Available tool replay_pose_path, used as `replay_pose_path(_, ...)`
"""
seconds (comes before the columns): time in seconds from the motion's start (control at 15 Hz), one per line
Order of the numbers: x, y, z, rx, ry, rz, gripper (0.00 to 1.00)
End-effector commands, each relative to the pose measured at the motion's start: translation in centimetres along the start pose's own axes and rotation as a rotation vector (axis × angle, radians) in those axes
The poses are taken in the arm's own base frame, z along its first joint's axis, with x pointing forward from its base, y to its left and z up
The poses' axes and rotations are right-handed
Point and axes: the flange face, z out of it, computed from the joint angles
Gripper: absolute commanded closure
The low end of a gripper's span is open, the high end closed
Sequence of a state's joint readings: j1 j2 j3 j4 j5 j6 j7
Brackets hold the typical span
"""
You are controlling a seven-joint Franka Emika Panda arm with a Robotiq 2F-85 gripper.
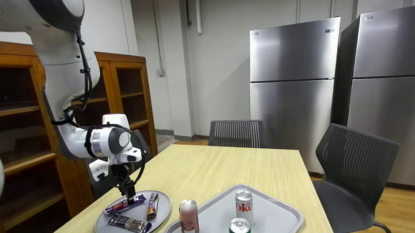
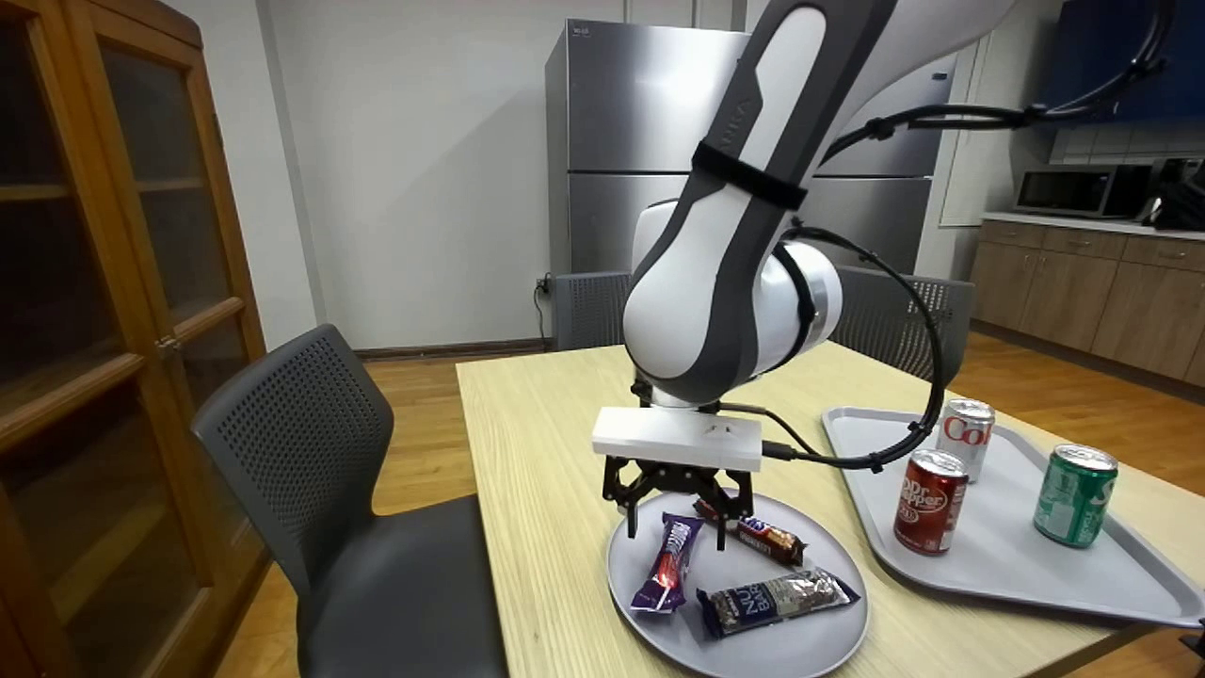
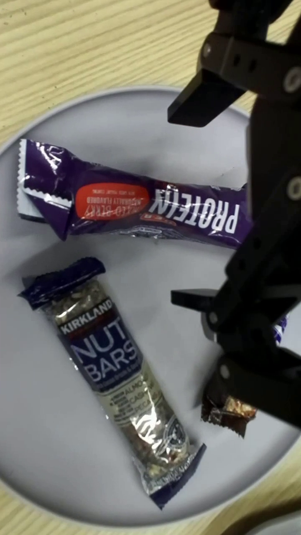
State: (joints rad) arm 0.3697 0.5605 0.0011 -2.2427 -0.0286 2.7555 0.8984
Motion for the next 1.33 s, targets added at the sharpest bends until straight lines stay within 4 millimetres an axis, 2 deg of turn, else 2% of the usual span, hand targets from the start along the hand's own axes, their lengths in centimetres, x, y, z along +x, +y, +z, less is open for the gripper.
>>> replay_pose_path(0.0, 0.4, -0.8, 0.3, 0.0, 0.003, -0.002, 0.0)
replay_pose_path(0.6, 0.9, -0.8, 1.4, -0.01, -0.009, 0.006, 0.0)
replay_pose_path(0.67, 0.9, -0.8, 1.6, -0.013, -0.009, 0.006, 0.25)
replay_pose_path(0.73, 1.0, -0.8, 1.7, -0.015, -0.011, 0.006, 0.26)
replay_pose_path(1.27, 1.6, -0.9, 1.8, -0.017, 0.004, 0.008, 0.88)
